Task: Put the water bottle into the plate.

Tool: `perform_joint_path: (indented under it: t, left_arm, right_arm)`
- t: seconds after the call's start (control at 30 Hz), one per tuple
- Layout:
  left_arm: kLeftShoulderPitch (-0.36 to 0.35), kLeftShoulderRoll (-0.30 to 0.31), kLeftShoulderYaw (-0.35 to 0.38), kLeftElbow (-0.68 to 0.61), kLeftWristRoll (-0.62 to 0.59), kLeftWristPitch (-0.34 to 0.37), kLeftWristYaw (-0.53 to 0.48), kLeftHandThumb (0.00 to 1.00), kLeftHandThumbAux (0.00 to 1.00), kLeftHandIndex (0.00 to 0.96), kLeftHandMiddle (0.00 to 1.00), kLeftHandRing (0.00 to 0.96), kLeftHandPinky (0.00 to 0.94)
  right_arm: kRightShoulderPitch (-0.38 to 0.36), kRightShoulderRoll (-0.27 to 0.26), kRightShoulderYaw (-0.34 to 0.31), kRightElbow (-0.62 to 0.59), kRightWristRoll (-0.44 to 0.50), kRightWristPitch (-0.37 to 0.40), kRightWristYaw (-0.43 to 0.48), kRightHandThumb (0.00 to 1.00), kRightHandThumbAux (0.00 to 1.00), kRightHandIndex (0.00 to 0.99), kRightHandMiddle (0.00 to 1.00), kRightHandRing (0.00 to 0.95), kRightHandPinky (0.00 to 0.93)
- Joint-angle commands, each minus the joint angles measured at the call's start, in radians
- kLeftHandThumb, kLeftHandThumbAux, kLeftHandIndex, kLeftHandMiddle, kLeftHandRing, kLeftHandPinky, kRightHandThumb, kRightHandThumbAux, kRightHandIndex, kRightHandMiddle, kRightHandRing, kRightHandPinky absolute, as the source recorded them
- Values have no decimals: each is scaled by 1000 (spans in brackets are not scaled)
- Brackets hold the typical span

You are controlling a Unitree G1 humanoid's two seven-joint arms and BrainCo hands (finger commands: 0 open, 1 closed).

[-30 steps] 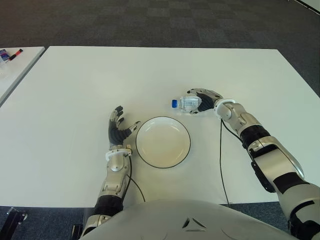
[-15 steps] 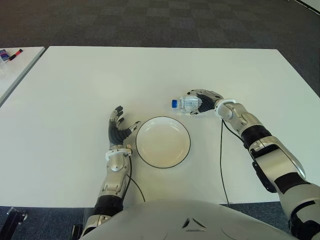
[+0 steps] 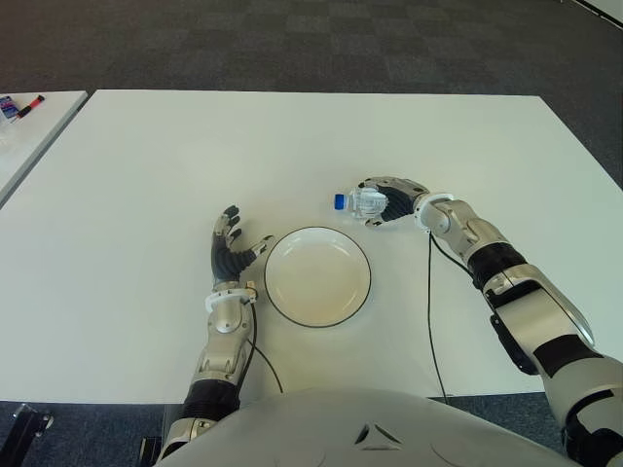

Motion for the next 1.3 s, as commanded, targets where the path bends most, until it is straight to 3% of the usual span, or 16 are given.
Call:
perform_joint_path:
  t: [0.03,0.7,1.3]
  left_arm:
    - [17,-33,-9,11,6,12,-2,0,939,158,152,139,160]
    - [23,-37,-9,-6,9,36,-3,0,938,155,146,131,153]
    - [23,-37,-10,1,-1,19,-6,0,936,150,147,133,153]
  right_arm:
    - [-14,8,17,2,-12,-8,26,325,599,0,0,74,219]
    - [-20,15,16,-12,-13,-10,54,326,586,0,1,55,198]
    - [-25,12,19,-42,-22,-40,56,404,590,0,52,93,245]
